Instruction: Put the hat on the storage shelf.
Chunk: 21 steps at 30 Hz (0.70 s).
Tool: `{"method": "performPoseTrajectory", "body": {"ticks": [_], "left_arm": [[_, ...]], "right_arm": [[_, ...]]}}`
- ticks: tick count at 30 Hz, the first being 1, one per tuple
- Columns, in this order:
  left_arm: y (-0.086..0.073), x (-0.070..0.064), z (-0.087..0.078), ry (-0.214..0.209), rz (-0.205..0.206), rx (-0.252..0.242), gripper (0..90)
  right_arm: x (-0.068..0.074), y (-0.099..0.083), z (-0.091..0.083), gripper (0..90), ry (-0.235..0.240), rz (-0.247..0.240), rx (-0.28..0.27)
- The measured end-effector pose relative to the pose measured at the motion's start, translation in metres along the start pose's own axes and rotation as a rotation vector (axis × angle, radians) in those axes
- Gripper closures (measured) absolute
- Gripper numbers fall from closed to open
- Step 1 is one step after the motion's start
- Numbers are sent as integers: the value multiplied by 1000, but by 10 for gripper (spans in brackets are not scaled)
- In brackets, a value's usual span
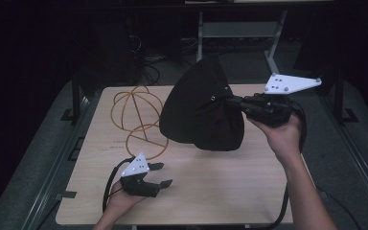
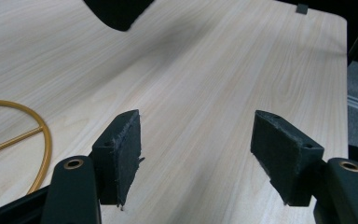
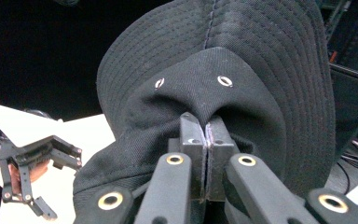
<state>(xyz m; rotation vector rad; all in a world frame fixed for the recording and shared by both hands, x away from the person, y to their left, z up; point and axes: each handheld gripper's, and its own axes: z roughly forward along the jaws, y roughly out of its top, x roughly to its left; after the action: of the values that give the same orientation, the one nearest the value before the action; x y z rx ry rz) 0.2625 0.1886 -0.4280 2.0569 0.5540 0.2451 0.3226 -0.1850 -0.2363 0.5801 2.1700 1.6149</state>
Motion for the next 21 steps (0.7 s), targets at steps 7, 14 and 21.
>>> {"method": "performPoseTrajectory", "body": {"ticks": [7,14,21], "left_arm": [[-1,1,-2,3,7,2,320],[0,-1,-1,0,15,1,311],[-1,-3,0,-7,16,-3,302]], "right_arm": [[2,14,14,888,32,-16,6],[4,26,27,887,59,-26,3],[7,39,41,887,81,-38,3]]}}
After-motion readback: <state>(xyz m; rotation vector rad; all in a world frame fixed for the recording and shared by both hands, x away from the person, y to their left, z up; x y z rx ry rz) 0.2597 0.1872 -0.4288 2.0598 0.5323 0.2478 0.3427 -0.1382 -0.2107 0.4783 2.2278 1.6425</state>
